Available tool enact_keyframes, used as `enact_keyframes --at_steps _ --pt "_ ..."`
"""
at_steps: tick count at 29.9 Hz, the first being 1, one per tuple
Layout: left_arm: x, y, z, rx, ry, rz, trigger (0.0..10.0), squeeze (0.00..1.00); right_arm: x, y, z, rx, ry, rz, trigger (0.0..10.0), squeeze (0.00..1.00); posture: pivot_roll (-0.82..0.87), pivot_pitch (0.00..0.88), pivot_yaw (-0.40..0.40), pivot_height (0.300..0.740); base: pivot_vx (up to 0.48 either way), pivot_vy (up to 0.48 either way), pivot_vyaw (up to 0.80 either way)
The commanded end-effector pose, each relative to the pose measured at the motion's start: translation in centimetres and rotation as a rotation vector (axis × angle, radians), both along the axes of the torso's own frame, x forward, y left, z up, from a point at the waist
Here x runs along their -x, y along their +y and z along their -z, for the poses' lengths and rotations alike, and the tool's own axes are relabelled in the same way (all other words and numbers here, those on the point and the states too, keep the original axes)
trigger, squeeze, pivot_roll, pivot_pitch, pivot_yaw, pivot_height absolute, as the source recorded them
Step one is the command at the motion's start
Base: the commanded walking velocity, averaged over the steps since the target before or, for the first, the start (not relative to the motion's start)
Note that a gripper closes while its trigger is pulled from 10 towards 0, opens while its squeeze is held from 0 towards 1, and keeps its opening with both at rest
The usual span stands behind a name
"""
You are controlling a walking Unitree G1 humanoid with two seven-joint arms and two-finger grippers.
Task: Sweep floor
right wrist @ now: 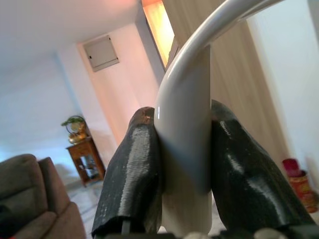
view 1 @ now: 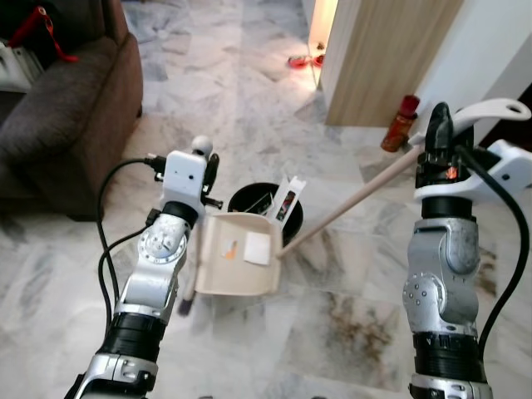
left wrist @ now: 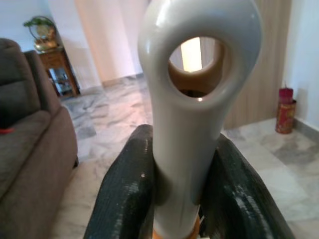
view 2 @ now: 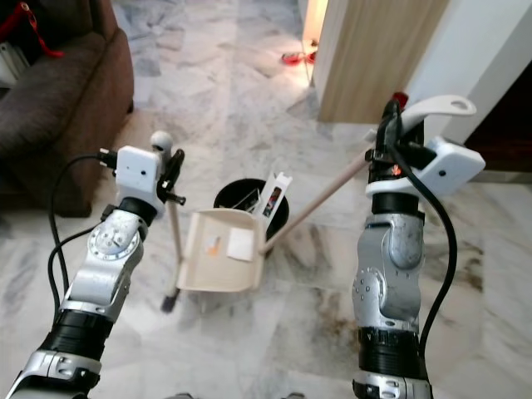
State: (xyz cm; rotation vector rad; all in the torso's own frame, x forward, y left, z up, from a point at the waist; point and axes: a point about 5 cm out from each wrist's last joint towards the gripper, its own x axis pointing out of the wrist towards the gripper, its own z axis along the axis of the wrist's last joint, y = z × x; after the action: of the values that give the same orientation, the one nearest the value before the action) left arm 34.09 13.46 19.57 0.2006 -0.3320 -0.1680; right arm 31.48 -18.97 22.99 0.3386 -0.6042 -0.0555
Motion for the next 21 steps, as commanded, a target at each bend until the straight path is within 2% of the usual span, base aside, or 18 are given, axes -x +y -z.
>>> enact_keyframes --at_steps 1,10,19,21 --pt "0.3 -1.24 -1.15 0.02 -0.05 0.054 10.0 0.0 0.53 -0.06 -2.16 -0.036 -0.102 -0.002 10.0 0.0 0.12 0.129 -0.044 0.74 0.3 0.0 0.0" --pt "0.51 -1.08 -1.42 0.027 -0.059 0.058 10.0 0.0 0.61 -0.01 -2.69 -0.039 -0.121 -0.004 10.0 0.0 0.12 0.124 -0.044 0.74 0.293 0.0 0.0" --pt "0.69 -0.94 -1.48 0.04 -0.063 0.057 10.0 0.0 0.66 -0.04 -2.78 -0.039 -0.124 0.0 10.0 0.0 0.12 0.121 -0.042 0.74 0.0 0.0 0.0" --pt "0.67 -0.93 -1.58 0.039 -0.067 0.055 10.0 0.0 0.67 -0.07 -2.85 -0.039 -0.126 0.0 10.0 0.0 0.12 0.119 -0.041 0.74 0.296 0.0 0.0"
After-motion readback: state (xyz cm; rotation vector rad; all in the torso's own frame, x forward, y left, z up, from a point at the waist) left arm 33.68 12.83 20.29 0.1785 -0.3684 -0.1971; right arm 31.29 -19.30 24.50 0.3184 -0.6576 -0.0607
